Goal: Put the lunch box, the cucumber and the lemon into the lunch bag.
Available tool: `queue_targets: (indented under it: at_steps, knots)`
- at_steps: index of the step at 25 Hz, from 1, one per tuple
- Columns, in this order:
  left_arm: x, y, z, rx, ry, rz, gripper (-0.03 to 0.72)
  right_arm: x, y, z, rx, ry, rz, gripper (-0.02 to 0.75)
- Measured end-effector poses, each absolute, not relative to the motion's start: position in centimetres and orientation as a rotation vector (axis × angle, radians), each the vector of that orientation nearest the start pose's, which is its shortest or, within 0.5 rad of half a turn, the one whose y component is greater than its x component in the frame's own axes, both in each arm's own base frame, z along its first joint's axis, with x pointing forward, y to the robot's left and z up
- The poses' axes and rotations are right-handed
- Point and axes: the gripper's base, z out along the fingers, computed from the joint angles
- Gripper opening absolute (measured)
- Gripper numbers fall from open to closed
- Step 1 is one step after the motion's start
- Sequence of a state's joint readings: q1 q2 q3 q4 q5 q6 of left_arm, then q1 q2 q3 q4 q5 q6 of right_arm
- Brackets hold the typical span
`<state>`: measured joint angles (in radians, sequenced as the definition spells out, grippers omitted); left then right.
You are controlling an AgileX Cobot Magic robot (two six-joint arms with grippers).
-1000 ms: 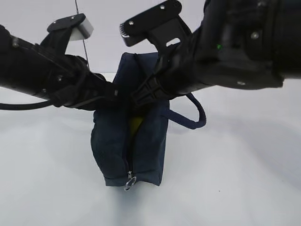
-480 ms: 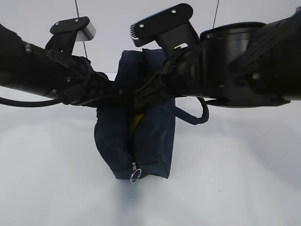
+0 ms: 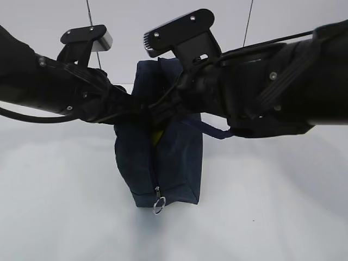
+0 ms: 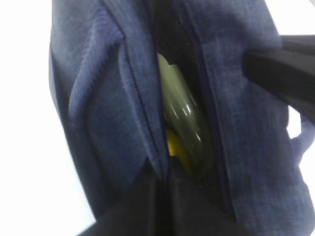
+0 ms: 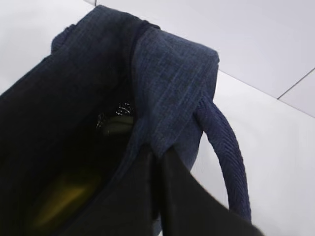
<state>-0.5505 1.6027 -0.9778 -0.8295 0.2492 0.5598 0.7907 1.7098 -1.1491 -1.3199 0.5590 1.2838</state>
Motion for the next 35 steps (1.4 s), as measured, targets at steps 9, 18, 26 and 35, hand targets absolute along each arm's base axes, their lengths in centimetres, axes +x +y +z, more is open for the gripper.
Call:
queue_targets:
  at_steps: [9,18,26,35]
  knots:
    - [28.7,-19.2,23.8,0.413,2.265,-0.590,-0.007,30.1,23.1,25.4,-0.438,2.019,-0.138,0.008]
    - [28.9,-19.1,23.8,0.396,2.247,-0.573,-0.005,30.2,23.3,25.6,-0.436,1.988,-0.112,0.064]
    - [29.0,-19.1,23.7,0.409,2.248,-0.564,0.373,30.1,23.8,25.7,-0.486,1.967,-0.077,0.391]
    - [29.3,-18.7,23.7,0.388,2.248,-0.557,0.454,29.4,23.1,28.1,-0.437,1.931,-0.033,0.433]
